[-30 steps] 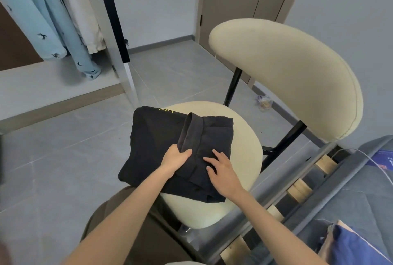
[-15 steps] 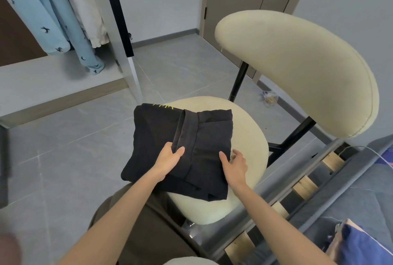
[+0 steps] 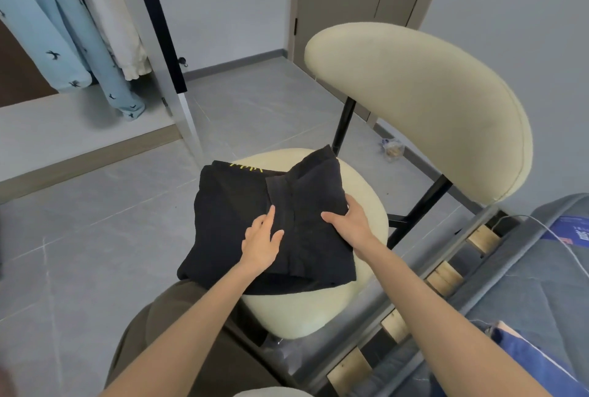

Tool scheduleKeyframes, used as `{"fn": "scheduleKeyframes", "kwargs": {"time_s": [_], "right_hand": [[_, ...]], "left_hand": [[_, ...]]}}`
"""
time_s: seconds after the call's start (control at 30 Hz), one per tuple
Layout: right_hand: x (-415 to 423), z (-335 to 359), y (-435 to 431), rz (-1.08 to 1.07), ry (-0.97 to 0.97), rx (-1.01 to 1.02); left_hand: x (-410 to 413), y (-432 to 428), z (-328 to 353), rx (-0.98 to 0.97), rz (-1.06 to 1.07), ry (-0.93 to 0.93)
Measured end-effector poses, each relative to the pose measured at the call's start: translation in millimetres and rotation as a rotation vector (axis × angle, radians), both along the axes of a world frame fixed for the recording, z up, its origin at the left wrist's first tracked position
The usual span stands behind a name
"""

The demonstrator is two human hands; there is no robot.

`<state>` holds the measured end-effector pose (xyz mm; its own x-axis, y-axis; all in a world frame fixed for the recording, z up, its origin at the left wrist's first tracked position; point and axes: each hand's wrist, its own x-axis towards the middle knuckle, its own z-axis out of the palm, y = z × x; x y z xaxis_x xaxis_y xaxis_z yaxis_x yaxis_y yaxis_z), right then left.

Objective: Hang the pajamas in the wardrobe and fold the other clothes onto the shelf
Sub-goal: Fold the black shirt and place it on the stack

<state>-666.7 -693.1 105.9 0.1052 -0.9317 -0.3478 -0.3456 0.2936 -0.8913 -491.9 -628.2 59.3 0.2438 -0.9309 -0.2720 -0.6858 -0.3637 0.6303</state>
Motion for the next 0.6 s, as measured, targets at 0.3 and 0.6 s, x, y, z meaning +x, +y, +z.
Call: {"fn": "scheduleKeyframes", "kwargs": {"time_s": [0.3,0.6], "right_hand": [[-53.3,55.1,-5.0,0.055,0.473,-0.277],[35.0,66.0,9.2,0.333,0.481,-0.207]], "left_hand": [[-57.7,-13.6,4.8,0.071,-0.385,-0.051],[16.9,0.9,22.0,0.094,0.289,0.883]]}}
